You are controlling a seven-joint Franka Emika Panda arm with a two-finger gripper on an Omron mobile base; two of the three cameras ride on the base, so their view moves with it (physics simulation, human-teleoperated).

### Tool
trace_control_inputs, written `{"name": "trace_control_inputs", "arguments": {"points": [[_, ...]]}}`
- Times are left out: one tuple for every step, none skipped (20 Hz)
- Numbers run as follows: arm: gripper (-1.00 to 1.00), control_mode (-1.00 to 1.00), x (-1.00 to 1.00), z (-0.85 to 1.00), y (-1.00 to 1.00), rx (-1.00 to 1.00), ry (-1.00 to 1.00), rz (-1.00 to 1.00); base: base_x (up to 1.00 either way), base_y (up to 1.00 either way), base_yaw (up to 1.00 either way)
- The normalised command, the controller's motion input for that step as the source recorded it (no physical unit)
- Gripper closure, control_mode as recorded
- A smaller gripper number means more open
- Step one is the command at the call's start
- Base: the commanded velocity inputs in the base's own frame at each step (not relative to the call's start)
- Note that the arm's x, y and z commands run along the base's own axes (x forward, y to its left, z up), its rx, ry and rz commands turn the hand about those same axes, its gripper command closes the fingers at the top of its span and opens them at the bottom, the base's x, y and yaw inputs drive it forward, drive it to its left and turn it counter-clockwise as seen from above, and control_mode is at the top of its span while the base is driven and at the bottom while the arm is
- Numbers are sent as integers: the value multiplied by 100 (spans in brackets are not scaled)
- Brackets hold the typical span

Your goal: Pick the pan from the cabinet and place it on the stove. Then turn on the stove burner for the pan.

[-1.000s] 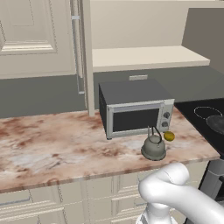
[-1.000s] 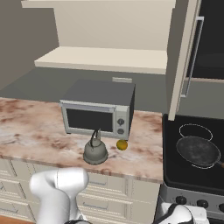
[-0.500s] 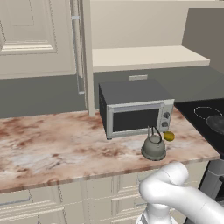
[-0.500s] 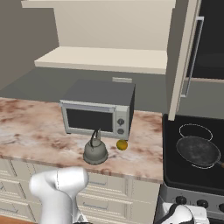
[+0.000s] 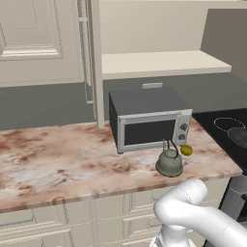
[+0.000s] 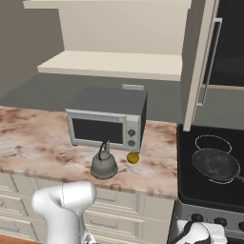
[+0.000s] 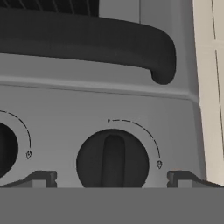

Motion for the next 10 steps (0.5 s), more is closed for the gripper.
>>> {"name": "trace_control_inputs", "arguments": {"points": [[-100, -100, 9, -8, 0, 0, 0, 0, 0, 0, 0], [-100, -100, 9, -9, 0, 0, 0, 0, 0, 0, 0], [-100, -100, 9, -7, 0, 0, 0, 0, 0, 0, 0], [-100, -100, 9, -7, 0, 0, 0, 0, 0, 0, 0], [-100, -100, 10, -13, 0, 0, 0, 0, 0, 0, 0], [-100, -100, 12, -14, 0, 0, 0, 0, 0, 0, 0], [-100, -100, 8, -15, 0, 0, 0, 0, 0, 0, 0], [-100, -100, 9, -13, 0, 0, 0, 0, 0, 0, 0], [-100, -100, 5, -10, 0, 0, 0, 0, 0, 0, 0], [-100, -100, 5, -9, 0, 0, 0, 0, 0, 0, 0]]}}
